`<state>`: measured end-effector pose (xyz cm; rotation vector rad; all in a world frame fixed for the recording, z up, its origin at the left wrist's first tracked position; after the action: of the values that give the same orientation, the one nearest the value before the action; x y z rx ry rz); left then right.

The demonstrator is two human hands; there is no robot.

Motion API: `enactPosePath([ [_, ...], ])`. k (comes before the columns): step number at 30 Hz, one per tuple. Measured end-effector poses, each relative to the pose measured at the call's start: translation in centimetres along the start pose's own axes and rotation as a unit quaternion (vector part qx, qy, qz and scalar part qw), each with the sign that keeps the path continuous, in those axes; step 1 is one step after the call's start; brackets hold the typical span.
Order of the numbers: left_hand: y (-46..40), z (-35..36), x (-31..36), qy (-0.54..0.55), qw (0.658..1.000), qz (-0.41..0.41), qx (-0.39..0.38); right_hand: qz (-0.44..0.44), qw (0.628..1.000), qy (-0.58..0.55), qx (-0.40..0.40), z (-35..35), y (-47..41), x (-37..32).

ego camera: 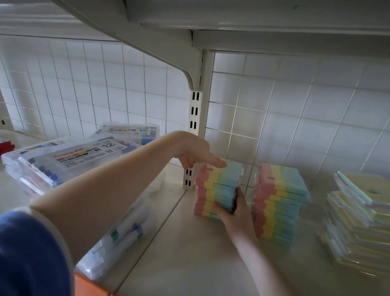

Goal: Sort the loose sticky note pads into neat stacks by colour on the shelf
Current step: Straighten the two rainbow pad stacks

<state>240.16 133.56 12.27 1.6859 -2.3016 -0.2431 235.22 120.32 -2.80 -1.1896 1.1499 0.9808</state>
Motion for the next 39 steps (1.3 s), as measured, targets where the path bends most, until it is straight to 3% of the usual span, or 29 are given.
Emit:
enactPosePath([
  [9,-0.7,3.2,1.6,0.195,0.975,-0.107,-0.027,0.008,1.0,0.016,0.008,0.0,-0.1,0.2],
  [19,-1.2,3.3,1.6,0.204,0.969,-0.136,-0.038,0.023,0.999,0.024,0.001,0.4,0.3,-0.1],
  [27,-1.0,3.6,1.1,0.252,0.954,-0.155,-0.046,0.009,0.999,-0.044,0.009,0.3,0.7,-0.8],
  [39,0.8,3.2,1.0,0.222,0.966,-0.128,-0.032,-0.003,0.997,-0.07,-0.007,0.2,2.0,-2.7],
])
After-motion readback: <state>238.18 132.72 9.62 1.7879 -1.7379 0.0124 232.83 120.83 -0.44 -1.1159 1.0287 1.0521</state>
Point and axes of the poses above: each hand's wrist, its own y-axis away from the middle knuckle, its own z-axis out of the palm, x = y × z, the point moved 4 cm from there along -y, towards the middle knuckle, and after that the axes turned 15 degrees about -y, right-handed, at the moved point
